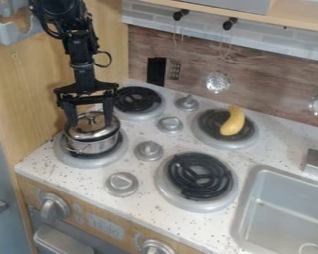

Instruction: Take the lid cover on the silver pot and move in the right side of the burner

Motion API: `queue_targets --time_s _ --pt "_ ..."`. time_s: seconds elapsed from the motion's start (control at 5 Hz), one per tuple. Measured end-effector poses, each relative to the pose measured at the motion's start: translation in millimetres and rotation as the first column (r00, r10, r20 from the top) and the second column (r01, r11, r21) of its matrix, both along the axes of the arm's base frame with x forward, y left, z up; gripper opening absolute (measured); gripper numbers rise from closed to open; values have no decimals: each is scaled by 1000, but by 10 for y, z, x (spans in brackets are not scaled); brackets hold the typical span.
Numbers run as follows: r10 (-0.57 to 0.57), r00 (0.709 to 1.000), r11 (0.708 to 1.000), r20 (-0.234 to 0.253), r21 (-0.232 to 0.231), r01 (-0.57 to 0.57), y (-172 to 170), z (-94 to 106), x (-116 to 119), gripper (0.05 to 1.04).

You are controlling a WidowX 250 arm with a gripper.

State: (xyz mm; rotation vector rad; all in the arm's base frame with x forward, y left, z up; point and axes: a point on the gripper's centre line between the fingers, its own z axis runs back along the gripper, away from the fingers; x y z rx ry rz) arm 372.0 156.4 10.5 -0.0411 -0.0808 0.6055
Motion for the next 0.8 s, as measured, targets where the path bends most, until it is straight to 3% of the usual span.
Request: queue_targets --time_s 0.4,0.8 --pt "3 1000 1000 -2 14 -3 64 -31 93 941" --pt "-3 1000 1000 6 22 3 72 -27 110 370"
